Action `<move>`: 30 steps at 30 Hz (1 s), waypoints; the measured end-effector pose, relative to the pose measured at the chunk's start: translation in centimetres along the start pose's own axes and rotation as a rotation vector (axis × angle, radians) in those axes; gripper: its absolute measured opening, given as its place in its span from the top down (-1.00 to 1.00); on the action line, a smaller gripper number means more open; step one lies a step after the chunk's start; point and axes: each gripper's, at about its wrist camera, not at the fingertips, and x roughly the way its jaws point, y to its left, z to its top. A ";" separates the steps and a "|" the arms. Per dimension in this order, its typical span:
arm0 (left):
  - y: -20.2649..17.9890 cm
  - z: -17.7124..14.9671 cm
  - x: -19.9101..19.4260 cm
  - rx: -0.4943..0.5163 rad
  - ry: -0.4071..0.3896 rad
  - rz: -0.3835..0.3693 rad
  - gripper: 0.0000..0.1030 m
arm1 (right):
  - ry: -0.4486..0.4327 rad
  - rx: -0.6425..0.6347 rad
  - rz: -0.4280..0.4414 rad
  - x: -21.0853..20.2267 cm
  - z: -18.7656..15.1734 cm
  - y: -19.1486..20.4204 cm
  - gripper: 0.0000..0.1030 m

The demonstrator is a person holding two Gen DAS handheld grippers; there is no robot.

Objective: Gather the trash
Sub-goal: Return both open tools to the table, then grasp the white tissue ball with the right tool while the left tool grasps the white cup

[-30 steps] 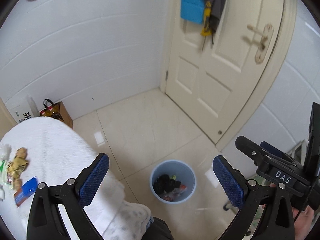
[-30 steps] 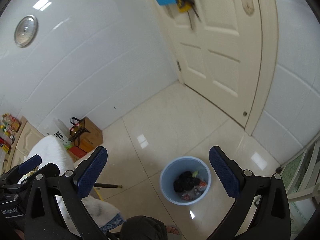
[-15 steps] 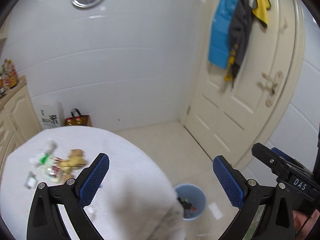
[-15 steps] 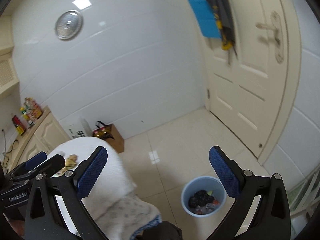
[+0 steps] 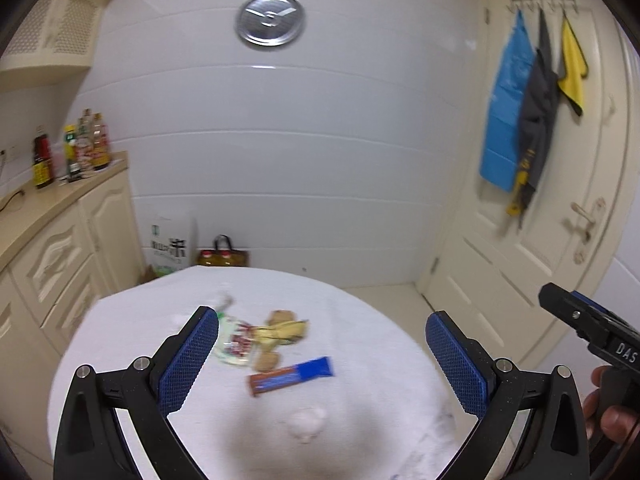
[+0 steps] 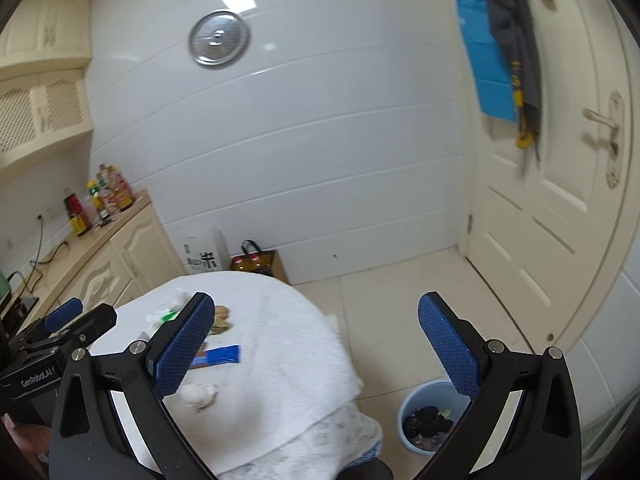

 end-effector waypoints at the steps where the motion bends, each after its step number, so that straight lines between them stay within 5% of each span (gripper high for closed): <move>1: 0.6 -0.4 -0.8 -0.009 -0.010 0.014 -0.99 | -0.001 -0.008 0.010 0.1 0.0 0.4 -1.00; 9: 2.2 -3.0 -3.6 -0.051 -0.017 0.121 -0.99 | 0.035 -0.108 0.084 1.9 -1.0 6.4 -1.00; 23: 4.5 -5.0 -2.1 -0.150 0.100 0.216 -0.99 | 0.295 -0.257 0.141 10.0 -9.0 13.2 -0.99; 30: 7.8 -4.3 2.0 -0.166 0.179 0.219 -0.99 | 0.422 -0.285 0.158 13.9 -12.8 14.3 -0.56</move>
